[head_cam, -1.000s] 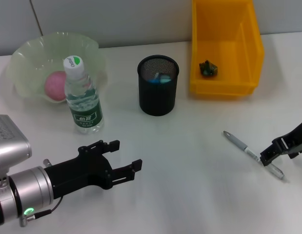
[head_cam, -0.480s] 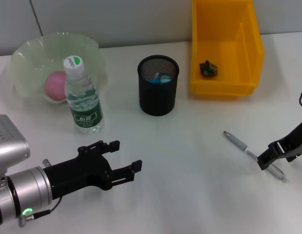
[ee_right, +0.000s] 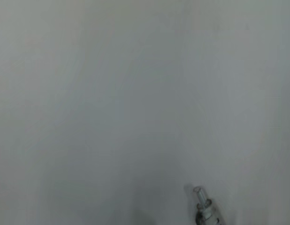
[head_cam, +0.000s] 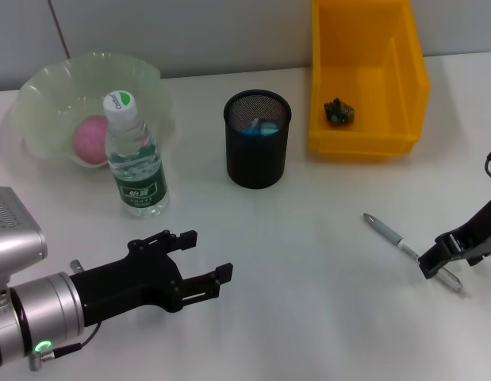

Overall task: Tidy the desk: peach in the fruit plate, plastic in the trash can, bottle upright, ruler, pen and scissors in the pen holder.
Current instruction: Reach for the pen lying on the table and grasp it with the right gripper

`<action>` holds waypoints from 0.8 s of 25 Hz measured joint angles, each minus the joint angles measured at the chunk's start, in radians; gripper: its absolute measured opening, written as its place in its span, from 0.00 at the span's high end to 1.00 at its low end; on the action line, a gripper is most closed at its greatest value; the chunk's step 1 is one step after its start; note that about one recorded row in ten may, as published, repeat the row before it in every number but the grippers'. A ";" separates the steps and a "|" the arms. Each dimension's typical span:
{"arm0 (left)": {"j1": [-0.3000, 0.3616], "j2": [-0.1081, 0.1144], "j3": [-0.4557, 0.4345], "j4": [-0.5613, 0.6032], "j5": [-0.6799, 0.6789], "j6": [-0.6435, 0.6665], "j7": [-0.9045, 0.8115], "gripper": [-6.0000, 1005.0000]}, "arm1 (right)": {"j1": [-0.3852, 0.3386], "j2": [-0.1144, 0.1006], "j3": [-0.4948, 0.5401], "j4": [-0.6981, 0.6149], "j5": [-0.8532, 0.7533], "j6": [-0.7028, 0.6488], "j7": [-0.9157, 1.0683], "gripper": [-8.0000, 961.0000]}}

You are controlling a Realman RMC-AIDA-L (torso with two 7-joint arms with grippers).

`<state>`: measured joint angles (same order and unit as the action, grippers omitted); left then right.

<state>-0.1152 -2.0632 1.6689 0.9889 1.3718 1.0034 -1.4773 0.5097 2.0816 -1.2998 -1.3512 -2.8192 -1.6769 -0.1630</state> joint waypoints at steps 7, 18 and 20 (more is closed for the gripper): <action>0.002 -0.001 0.001 0.000 0.000 0.000 0.000 0.18 | 0.003 -0.001 -0.002 0.014 -0.007 0.004 0.002 0.23; -0.001 -0.002 0.002 -0.002 -0.001 0.000 -0.001 0.18 | 0.007 -0.002 -0.010 0.045 -0.007 0.052 0.003 0.24; -0.001 -0.002 0.002 -0.002 -0.001 0.000 -0.001 0.18 | 0.008 -0.002 -0.017 0.041 -0.007 0.051 0.009 0.26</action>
<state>-0.1159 -2.0648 1.6708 0.9869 1.3713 1.0031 -1.4785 0.5178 2.0800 -1.3172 -1.3101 -2.8261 -1.6257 -0.1540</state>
